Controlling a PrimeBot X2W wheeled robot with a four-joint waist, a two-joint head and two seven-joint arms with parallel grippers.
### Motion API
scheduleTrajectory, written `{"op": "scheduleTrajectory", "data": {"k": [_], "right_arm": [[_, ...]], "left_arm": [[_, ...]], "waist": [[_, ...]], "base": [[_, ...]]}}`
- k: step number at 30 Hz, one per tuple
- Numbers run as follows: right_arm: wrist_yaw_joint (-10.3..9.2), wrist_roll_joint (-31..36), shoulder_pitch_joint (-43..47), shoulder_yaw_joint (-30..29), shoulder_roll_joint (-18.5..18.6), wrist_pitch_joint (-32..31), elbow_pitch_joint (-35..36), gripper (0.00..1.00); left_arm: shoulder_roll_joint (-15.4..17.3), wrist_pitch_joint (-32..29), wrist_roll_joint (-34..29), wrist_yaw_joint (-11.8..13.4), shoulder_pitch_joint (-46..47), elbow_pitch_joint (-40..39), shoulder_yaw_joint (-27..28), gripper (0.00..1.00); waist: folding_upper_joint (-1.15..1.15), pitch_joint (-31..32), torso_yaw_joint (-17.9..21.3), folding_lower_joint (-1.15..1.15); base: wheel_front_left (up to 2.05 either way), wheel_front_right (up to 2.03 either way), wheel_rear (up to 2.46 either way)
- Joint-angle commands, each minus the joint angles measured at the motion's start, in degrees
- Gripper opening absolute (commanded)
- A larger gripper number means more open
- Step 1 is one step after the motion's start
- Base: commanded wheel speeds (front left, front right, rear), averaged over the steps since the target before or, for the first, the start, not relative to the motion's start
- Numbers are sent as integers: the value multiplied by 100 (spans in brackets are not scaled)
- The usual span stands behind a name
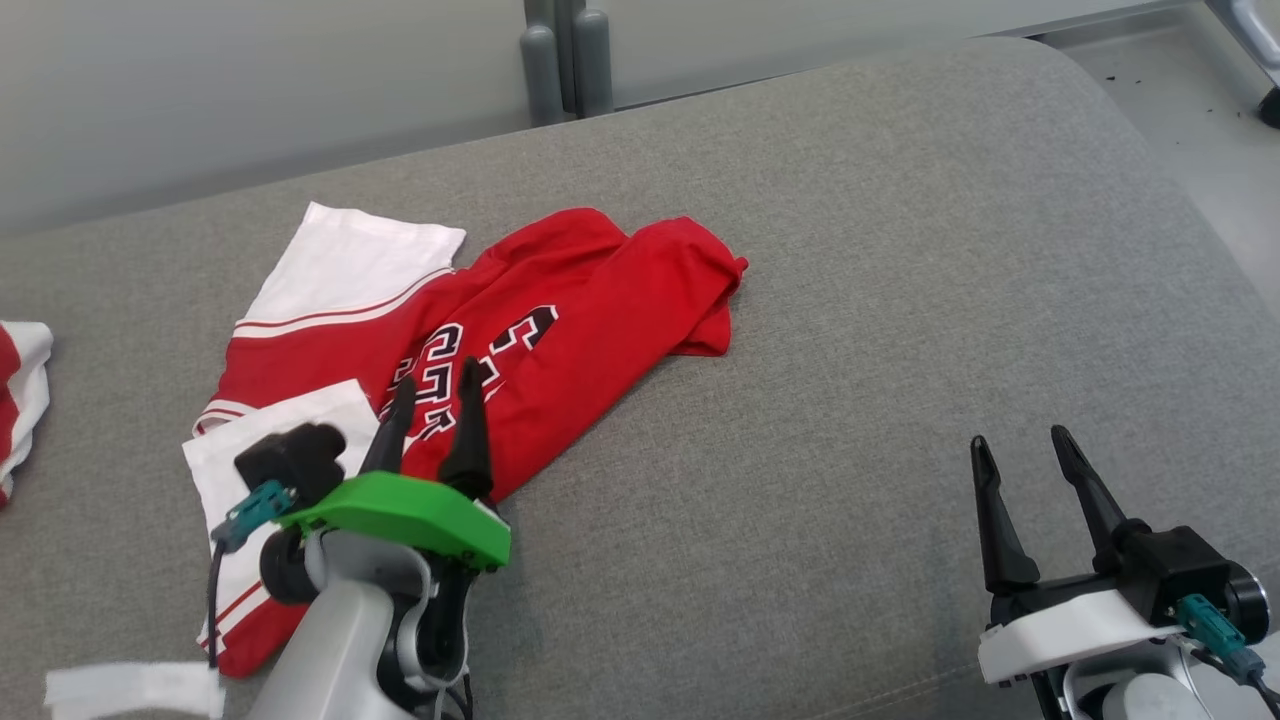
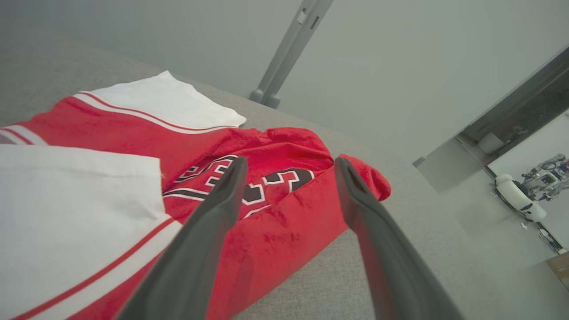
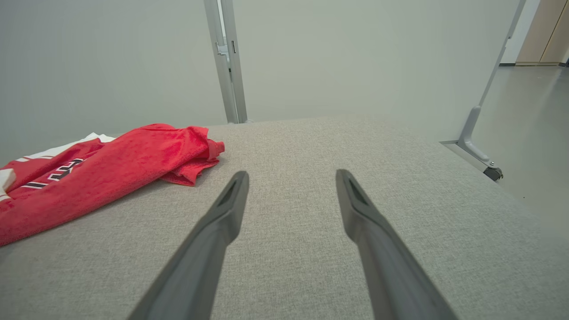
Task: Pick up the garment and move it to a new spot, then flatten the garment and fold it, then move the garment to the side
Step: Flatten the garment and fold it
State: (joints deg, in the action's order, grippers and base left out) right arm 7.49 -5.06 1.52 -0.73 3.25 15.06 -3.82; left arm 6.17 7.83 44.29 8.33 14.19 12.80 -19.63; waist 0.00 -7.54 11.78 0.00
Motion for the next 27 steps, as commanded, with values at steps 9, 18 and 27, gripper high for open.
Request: {"op": "scheduleTrajectory", "data": {"k": [9,18,27], "right_arm": [[-1,-52,-267,74,-14,18,12,100],[-1,-117,-414,85,-30,18,27,100],[-1,-301,-352,59,-33,18,-21,100]], "left_arm": [[-129,-562,-517,-313,1730,1697,-734,100],[-229,-909,-857,-401,3094,3260,-1130,100],[-306,-1007,-661,-877,3549,4018,-1421,100]], "waist": [[0,-477,517,0],[0,-795,712,0],[0,-795,737,0]], "base": [[0,0,0],[0,0,0],[0,0,0]]}}
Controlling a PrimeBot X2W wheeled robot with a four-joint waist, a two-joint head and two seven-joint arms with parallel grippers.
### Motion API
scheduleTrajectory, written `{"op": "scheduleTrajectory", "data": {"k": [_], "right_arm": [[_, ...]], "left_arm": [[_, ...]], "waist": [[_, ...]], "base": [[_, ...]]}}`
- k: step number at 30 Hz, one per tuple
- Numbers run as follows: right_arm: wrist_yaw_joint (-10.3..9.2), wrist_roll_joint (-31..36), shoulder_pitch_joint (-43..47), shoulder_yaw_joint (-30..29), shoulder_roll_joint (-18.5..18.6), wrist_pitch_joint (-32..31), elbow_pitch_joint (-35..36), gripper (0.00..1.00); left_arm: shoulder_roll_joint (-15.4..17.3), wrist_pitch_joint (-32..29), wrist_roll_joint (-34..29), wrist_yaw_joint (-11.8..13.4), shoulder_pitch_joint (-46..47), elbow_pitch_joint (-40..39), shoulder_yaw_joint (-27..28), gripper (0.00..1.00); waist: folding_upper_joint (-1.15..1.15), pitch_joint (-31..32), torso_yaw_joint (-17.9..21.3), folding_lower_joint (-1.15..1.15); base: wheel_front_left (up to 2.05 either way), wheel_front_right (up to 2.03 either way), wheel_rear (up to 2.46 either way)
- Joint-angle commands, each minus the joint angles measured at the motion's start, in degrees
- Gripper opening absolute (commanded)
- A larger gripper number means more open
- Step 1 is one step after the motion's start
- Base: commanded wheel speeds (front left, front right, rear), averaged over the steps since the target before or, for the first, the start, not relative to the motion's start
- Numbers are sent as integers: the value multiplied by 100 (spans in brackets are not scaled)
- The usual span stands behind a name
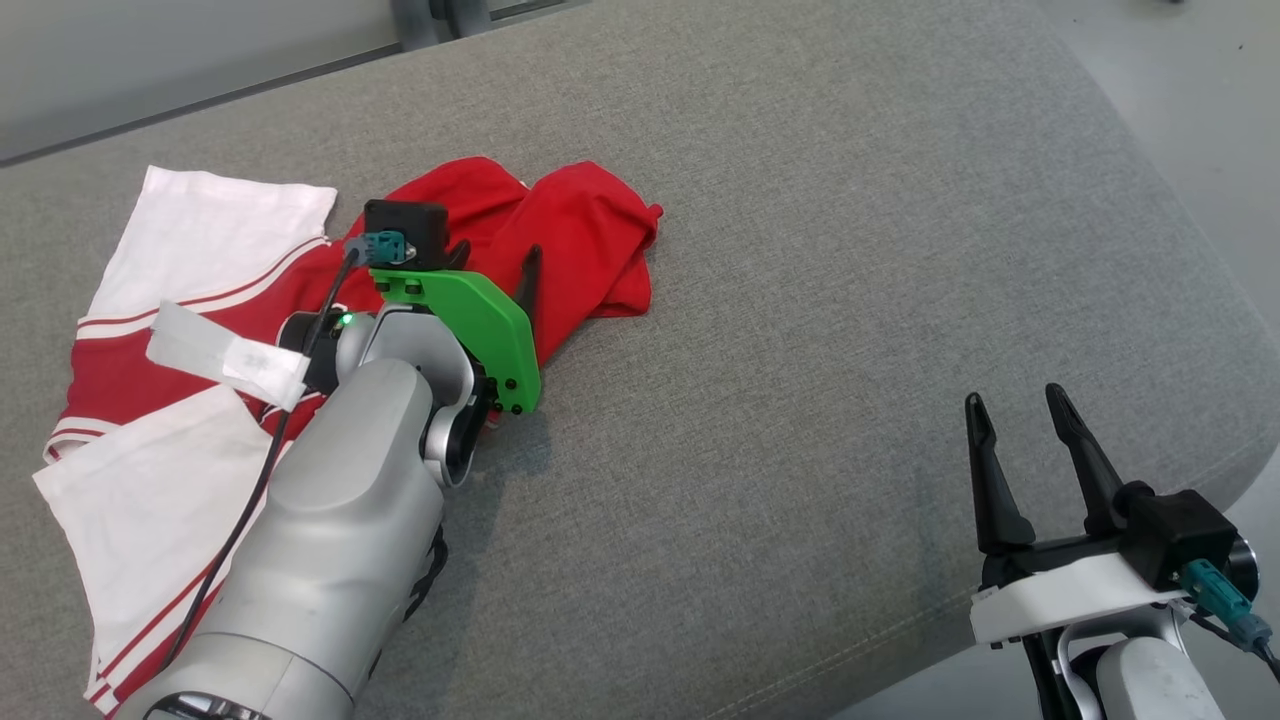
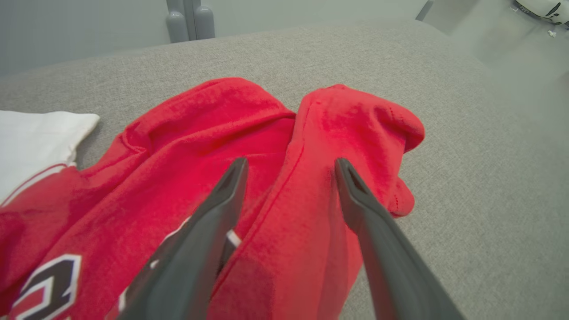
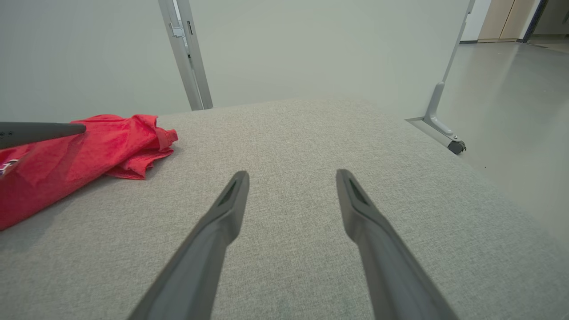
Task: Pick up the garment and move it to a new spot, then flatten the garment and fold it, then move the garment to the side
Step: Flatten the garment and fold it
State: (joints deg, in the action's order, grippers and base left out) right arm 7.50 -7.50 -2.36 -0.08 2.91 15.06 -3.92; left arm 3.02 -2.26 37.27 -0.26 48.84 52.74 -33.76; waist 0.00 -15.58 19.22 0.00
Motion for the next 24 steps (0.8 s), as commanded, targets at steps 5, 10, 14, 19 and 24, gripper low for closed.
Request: {"op": "scheduleTrajectory", "data": {"k": [5,10,14,19,24], "right_arm": [[-2,-81,-43,28,1,18,-31,100],[-2,-81,-72,11,1,18,-31,100],[-2,-87,-17,-15,0,18,-25,100],[-2,-89,34,-27,1,18,-51,100],[-1,-74,155,-141,1,18,-41,100]], "left_arm": [[-8,-14,230,-100,92,162,-190,100],[-7,42,507,-126,-2,95,-450,12],[-7,139,687,-137,-2,-15,-671,0],[-11,369,882,-180,-115,-313,-876,0],[-8,595,960,-126,-535,-1124,-1437,0]], "waist": [[0,40,-16,0],[0,46,-38,0],[0,40,-79,0],[0,88,-111,0],[0,205,-235,0]], "base": [[0,0,0],[0,0,0],[0,0,0],[0,0,0],[0,0,0]]}}
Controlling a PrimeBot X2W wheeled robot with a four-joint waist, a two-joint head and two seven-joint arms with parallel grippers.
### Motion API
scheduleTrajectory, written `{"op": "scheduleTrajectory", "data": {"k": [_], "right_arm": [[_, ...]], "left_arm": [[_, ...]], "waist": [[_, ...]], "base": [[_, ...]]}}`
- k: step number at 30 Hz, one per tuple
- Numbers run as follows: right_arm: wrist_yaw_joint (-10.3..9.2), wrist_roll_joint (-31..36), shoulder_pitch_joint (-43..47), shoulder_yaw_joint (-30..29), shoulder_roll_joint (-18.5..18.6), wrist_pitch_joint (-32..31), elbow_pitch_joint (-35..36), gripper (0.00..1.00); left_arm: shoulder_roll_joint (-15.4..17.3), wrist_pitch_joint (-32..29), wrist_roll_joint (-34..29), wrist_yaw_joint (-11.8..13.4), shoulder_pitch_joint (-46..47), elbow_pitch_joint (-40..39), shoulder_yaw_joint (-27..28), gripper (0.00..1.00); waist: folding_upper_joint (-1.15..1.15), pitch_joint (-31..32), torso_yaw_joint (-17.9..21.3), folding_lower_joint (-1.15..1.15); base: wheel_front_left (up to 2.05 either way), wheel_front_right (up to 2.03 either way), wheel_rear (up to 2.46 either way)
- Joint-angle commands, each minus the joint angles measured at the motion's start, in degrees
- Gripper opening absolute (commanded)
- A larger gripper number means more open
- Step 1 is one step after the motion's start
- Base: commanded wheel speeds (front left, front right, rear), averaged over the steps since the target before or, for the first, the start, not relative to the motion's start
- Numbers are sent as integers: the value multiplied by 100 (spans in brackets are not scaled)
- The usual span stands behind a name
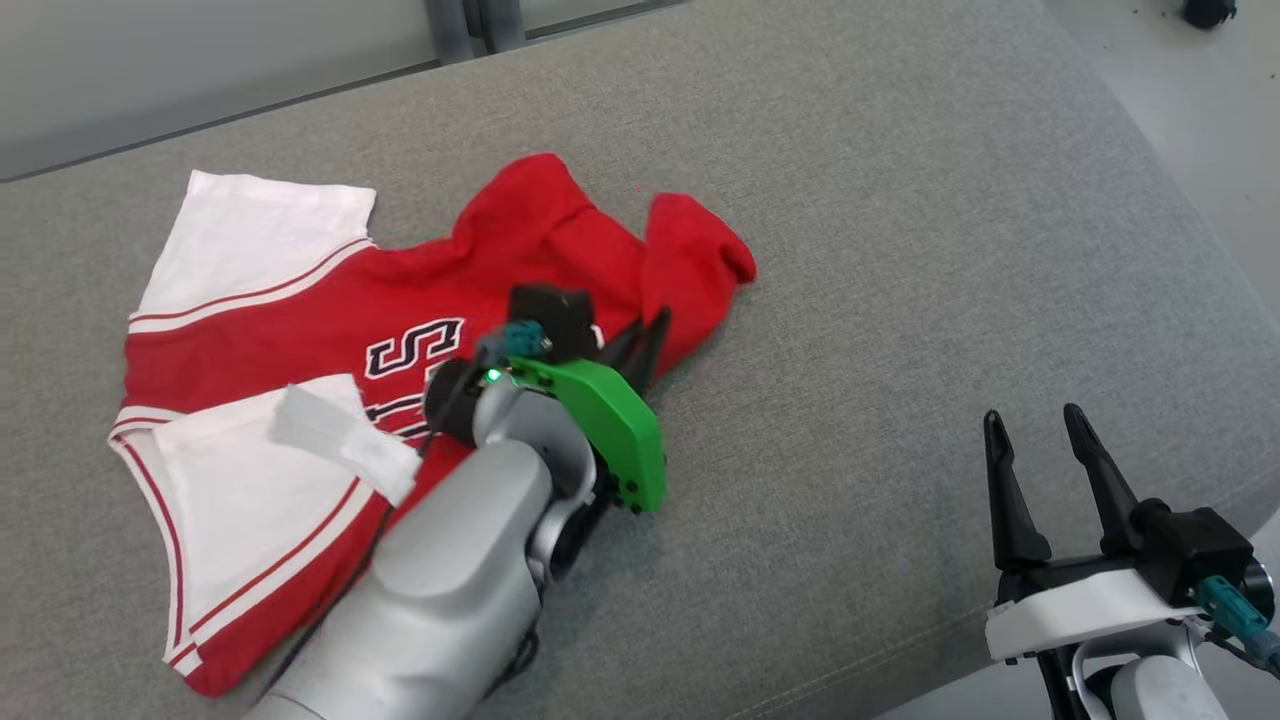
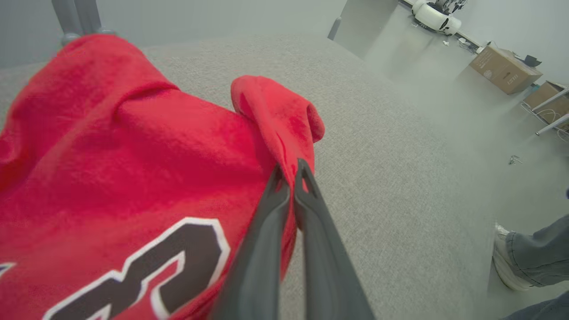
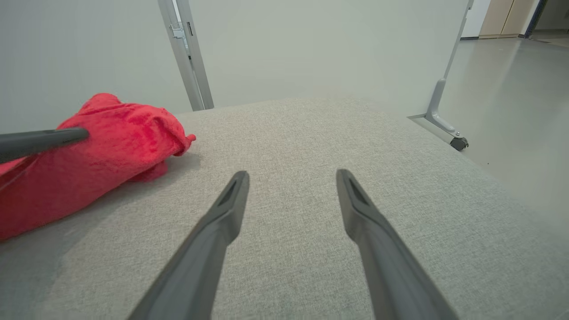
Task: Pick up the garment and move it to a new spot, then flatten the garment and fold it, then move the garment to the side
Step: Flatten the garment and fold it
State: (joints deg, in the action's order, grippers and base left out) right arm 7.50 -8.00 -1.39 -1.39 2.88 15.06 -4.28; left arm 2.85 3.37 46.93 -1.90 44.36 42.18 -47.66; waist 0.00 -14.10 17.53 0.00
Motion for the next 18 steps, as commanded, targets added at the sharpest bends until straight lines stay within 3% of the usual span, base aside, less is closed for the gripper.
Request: {"op": "scheduleTrajectory", "data": {"k": [1,3,4,6,7,9,18], "right_arm": [[-1,-7,89,-36,4,18,-3,100],[-2,23,134,-66,4,18,-12,100],[-2,26,148,-65,4,18,-13,100],[-1,37,138,-32,3,18,-25,100],[-2,40,117,-11,4,18,-28,100],[-2,36,81,7,5,18,-34,100],[-1,47,94,-15,4,18,-45,100]], "left_arm": [[8,52,-46,74,-195,-237,-184,0],[10,78,-115,191,-419,-514,-410,2],[11,70,-186,261,-519,-599,-516,9],[26,100,-277,399,-698,-670,-627,37],[47,141,-308,454,-765,-685,-672,45],[42,205,-331,512,-901,-696,-722,98],[48,367,-309,588,-1217,-821,-864,100]], "waist": [[0,82,-100,0],[0,120,-164,0],[0,129,-195,0],[0,142,-234,0],[0,142,-248,0],[0,146,-282,0],[0,165,-351,0]], "base": [[0,0,0],[0,0,0],[0,0,0],[0,0,0],[0,0,0],[0,0,0],[0,0,0]]}}
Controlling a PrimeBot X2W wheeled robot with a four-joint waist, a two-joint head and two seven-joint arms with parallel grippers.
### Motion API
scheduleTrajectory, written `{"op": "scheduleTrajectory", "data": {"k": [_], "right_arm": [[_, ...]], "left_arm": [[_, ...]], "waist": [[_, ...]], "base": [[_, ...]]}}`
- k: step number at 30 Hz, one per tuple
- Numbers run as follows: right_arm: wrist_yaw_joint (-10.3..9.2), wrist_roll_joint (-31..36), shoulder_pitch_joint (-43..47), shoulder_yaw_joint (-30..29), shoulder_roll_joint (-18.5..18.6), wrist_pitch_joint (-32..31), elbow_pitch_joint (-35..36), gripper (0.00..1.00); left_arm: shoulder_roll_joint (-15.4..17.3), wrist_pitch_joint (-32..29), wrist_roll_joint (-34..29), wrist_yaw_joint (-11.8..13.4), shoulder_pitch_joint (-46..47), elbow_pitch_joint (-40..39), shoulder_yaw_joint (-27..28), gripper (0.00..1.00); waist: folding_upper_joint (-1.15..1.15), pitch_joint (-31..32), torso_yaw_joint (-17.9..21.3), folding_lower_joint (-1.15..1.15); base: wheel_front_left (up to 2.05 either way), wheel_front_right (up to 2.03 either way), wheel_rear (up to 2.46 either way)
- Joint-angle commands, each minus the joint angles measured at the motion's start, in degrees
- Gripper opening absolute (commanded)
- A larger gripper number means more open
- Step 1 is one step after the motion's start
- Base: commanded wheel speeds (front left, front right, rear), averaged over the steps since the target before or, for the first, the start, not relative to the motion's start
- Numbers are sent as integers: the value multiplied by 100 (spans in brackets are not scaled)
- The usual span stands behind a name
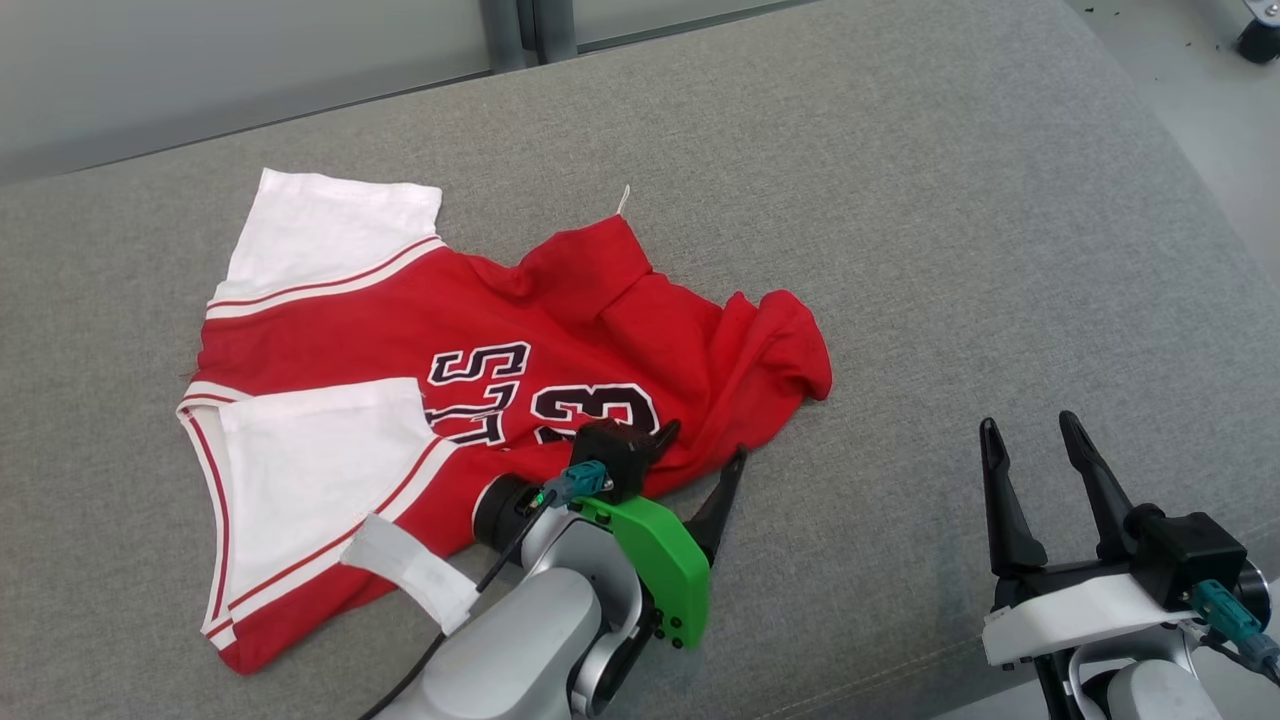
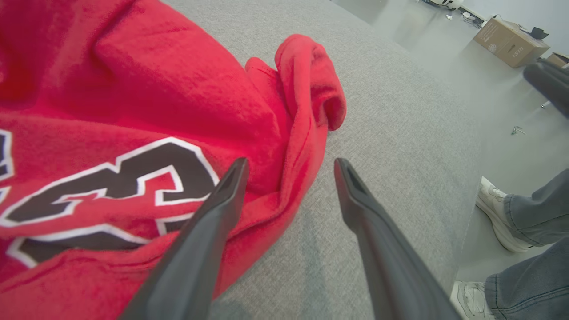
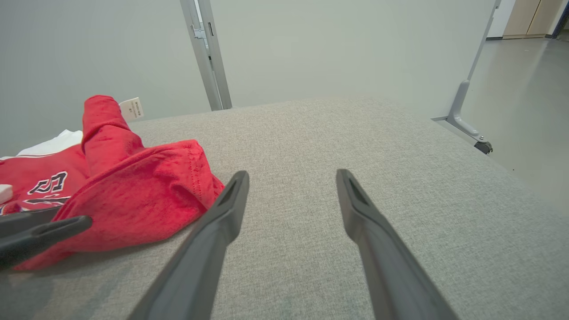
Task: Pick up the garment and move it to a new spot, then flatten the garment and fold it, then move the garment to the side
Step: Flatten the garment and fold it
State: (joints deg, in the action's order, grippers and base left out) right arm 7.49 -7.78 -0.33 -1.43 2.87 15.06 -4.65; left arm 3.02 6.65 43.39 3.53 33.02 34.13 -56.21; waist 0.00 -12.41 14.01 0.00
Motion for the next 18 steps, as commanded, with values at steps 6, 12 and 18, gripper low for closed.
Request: {"op": "scheduleTrajectory", "data": {"k": [6,12,18], "right_arm": [[0,-27,-14,5,5,18,-19,100],[0,-9,-7,-33,6,18,-11,100],[-1,84,91,-140,5,18,59,100]], "left_arm": [[83,-16,107,49,-239,-79,-46,100],[82,95,171,-57,-334,-147,-73,100],[112,492,162,92,-358,-445,128,100]], "waist": [[0,5,18,0],[0,-18,20,0],[0,76,-96,0]], "base": [[0,0,0],[0,0,0],[0,0,0]]}}
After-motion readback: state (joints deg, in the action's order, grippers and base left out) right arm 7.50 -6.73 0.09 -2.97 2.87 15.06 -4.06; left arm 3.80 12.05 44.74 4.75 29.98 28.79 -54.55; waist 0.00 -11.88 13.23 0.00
